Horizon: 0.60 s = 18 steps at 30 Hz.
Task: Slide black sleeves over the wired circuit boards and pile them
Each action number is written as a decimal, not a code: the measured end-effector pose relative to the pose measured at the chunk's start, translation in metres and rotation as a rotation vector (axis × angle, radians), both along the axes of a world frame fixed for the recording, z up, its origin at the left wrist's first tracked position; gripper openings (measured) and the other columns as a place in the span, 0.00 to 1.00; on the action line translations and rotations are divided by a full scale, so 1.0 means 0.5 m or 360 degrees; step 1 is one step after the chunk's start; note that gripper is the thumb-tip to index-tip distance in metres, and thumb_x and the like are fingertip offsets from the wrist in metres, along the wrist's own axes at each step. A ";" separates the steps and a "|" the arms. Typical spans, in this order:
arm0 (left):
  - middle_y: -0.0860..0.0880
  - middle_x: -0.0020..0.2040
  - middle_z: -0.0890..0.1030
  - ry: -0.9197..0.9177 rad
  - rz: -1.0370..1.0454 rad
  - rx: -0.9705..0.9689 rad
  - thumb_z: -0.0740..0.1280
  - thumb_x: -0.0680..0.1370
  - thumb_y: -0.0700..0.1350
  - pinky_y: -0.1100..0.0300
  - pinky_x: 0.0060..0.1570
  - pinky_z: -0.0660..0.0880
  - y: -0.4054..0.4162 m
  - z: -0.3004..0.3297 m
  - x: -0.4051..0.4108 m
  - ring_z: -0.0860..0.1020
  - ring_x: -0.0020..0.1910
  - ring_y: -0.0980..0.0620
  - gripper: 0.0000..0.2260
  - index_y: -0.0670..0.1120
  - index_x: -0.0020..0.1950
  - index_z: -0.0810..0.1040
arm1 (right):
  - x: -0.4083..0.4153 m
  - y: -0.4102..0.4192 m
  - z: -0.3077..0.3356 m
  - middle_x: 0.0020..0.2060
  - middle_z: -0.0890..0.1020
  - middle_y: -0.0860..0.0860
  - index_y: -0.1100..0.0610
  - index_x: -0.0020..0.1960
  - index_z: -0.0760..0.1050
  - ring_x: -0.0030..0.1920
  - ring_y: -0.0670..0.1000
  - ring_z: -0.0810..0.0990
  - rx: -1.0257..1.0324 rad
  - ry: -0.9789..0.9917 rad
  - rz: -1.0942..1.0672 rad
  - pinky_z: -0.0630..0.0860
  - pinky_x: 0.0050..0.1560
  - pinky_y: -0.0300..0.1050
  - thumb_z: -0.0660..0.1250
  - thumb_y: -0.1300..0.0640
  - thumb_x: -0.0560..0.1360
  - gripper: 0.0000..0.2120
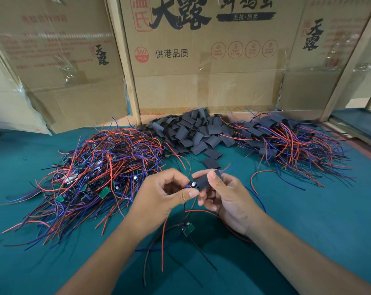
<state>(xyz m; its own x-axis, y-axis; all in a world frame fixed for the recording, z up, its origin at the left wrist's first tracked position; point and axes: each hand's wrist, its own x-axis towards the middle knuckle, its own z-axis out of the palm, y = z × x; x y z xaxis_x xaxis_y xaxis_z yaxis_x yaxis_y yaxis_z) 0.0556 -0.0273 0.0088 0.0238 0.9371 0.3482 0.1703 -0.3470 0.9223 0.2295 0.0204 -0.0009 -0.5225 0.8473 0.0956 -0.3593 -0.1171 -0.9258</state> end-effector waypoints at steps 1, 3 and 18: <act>0.54 0.36 0.81 -0.0003 0.0007 0.0007 0.78 0.68 0.51 0.66 0.38 0.72 -0.001 0.001 0.000 0.75 0.35 0.57 0.09 0.49 0.42 0.82 | -0.001 0.000 0.000 0.29 0.79 0.54 0.54 0.48 0.84 0.29 0.50 0.79 -0.0011 -0.0003 0.0020 0.64 0.25 0.36 0.78 0.34 0.61 0.27; 0.53 0.36 0.81 -0.0006 0.0014 0.0011 0.78 0.67 0.51 0.65 0.39 0.72 -0.001 0.002 0.000 0.75 0.36 0.56 0.10 0.49 0.42 0.82 | -0.001 0.001 -0.002 0.29 0.78 0.53 0.54 0.48 0.84 0.29 0.50 0.78 -0.0031 0.0007 0.0051 0.63 0.25 0.36 0.78 0.33 0.59 0.28; 0.52 0.38 0.84 0.0012 0.0013 -0.0016 0.76 0.70 0.45 0.69 0.41 0.73 -0.008 0.005 0.000 0.78 0.37 0.60 0.07 0.44 0.46 0.84 | 0.017 0.005 0.004 0.36 0.79 0.56 0.61 0.56 0.80 0.35 0.50 0.78 0.0005 0.0052 0.0218 0.68 0.32 0.37 0.81 0.42 0.62 0.32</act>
<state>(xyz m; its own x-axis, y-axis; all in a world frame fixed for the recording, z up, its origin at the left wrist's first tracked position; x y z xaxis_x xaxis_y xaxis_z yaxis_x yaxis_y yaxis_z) 0.0555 -0.0312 0.0115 0.0188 0.9408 0.3384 0.1801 -0.3361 0.9244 0.2379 0.0231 0.0010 -0.6300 0.7677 0.1170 -0.3701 -0.1644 -0.9143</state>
